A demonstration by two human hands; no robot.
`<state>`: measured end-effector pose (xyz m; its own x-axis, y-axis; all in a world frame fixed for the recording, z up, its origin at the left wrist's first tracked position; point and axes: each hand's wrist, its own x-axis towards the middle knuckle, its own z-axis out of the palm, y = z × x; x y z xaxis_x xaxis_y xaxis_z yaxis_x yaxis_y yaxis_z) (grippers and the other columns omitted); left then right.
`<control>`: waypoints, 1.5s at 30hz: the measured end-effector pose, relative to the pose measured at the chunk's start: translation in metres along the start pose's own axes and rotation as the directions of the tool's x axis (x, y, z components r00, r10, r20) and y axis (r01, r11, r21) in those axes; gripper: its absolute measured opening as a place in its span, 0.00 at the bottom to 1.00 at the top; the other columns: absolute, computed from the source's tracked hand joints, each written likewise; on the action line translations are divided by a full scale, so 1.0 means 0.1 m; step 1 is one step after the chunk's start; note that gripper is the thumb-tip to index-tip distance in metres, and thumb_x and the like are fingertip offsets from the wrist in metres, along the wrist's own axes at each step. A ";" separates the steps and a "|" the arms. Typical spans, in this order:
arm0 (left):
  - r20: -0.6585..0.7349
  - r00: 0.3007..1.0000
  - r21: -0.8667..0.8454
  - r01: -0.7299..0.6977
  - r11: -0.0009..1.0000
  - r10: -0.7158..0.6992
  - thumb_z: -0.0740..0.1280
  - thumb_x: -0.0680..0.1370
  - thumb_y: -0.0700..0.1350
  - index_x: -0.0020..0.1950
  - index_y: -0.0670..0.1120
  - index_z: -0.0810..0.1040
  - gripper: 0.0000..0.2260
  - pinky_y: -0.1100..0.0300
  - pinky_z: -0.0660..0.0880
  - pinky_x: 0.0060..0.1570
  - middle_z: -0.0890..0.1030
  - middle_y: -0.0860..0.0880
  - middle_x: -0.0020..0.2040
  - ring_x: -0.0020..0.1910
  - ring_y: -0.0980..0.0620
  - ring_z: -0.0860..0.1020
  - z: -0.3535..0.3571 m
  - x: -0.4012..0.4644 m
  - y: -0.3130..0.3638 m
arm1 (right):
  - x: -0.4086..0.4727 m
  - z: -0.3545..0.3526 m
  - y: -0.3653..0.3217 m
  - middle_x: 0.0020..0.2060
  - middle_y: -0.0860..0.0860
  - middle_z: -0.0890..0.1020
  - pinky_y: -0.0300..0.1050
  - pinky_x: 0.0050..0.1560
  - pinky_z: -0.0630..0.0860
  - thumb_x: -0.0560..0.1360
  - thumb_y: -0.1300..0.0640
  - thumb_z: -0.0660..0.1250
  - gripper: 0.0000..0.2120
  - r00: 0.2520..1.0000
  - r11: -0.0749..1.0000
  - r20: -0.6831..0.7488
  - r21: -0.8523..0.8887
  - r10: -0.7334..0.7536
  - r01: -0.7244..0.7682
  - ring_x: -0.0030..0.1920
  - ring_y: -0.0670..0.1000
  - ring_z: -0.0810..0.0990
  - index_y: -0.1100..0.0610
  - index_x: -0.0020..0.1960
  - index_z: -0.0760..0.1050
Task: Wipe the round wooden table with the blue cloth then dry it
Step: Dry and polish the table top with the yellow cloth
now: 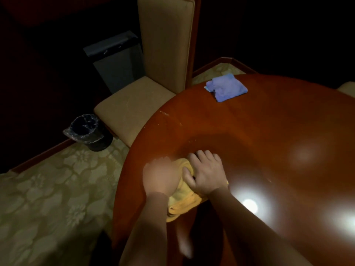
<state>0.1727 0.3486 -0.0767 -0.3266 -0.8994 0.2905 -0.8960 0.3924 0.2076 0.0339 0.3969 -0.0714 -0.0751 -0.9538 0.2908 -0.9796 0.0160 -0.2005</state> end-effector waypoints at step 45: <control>-0.001 0.989 0.044 0.146 0.988 -0.146 0.54 0.70 0.46 0.28 0.45 0.73 0.14 0.57 0.67 0.30 0.73 0.48 0.25 0.25 0.47 0.72 -0.07 0.24 -0.31 | 0.37 0.14 -0.27 0.37 0.50 0.75 0.46 0.40 0.60 0.75 0.43 0.57 0.19 0.999 0.998 -0.010 0.035 -0.041 0.042 0.37 0.53 0.73 0.56 0.49 0.77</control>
<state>0.1952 0.3162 -0.0700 -0.1918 -0.9468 0.2584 -0.9466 0.2480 0.2062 0.0598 0.3570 -0.0688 -0.0362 -0.9507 0.3080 -0.9746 -0.0345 -0.2212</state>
